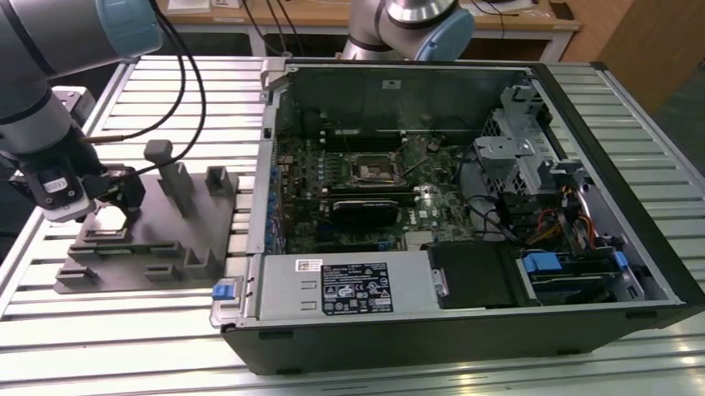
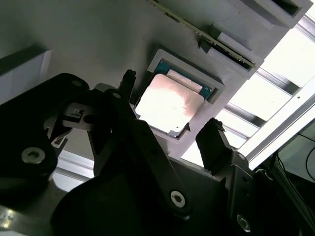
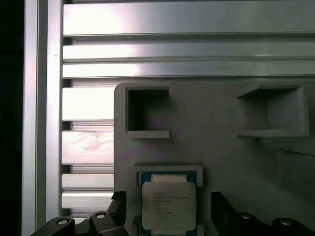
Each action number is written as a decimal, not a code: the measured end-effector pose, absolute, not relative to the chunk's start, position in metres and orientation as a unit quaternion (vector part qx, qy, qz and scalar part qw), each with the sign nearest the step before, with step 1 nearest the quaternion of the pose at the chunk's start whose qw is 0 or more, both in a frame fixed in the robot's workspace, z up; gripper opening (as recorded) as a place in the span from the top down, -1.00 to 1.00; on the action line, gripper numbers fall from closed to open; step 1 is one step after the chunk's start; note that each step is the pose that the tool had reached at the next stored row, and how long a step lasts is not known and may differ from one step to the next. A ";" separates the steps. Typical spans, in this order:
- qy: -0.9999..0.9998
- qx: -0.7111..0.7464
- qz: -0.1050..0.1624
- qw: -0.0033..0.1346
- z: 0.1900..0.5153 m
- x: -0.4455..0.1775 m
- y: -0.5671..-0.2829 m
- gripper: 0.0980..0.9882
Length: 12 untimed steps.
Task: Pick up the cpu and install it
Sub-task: 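Pick up the cpu and move it towards the insertion slot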
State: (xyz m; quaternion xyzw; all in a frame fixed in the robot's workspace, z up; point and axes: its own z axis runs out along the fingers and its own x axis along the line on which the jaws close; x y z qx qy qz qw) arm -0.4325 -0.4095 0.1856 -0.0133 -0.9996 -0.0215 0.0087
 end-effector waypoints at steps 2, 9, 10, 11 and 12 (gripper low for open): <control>-1.000 -0.013 -0.021 0.008 0.184 -0.433 -0.410 -0.52; -1.000 -0.013 -0.021 0.008 0.183 -0.433 -0.410 -0.31; -1.000 -0.013 -0.021 0.008 0.183 -0.433 -0.410 -0.31; -1.000 -0.013 -0.021 0.008 0.183 -0.433 -0.410 -0.15; -1.000 -0.013 -0.021 0.008 0.183 -0.433 -0.410 -0.15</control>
